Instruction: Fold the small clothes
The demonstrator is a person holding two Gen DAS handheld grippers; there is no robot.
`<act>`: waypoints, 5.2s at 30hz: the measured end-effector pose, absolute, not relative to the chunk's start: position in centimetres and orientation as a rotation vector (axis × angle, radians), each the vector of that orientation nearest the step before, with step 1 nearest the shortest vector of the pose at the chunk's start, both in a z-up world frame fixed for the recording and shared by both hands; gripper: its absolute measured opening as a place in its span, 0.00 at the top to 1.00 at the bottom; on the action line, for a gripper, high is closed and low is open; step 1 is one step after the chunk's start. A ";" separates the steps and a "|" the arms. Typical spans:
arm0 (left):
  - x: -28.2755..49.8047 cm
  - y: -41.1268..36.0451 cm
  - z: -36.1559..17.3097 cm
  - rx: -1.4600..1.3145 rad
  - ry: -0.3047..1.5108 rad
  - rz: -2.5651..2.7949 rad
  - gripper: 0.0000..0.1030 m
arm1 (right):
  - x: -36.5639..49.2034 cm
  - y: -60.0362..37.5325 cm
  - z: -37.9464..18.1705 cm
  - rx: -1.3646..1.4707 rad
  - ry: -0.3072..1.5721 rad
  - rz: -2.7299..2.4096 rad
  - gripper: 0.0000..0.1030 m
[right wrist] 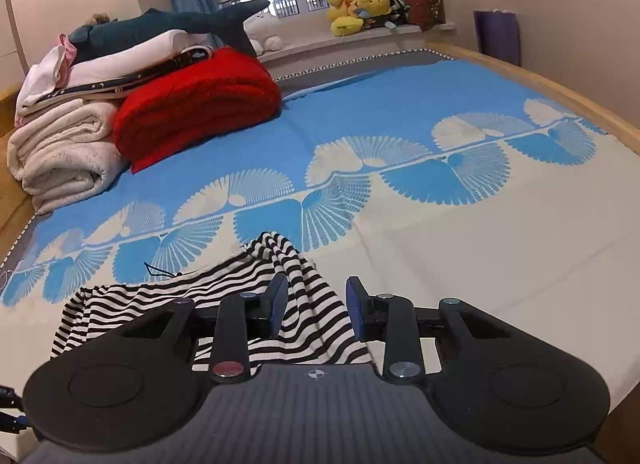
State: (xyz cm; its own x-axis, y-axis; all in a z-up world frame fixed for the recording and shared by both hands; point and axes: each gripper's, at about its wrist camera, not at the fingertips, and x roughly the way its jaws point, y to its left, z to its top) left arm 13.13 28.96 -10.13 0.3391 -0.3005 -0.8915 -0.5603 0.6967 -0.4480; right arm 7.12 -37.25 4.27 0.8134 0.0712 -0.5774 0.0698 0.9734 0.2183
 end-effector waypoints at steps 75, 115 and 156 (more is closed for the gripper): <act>16.4 4.3 3.3 -0.073 0.982 -0.344 0.62 | 16.4 -33.8 -1.0 0.482 0.827 0.245 0.64; 15.3 -0.6 -6.5 0.140 1.287 -0.455 0.29 | 19.4 -32.7 -4.1 0.252 0.916 0.014 1.00; 16.1 -0.6 -3.1 0.058 1.214 -0.480 0.25 | 10.7 -37.5 -6.5 0.179 1.191 0.278 1.00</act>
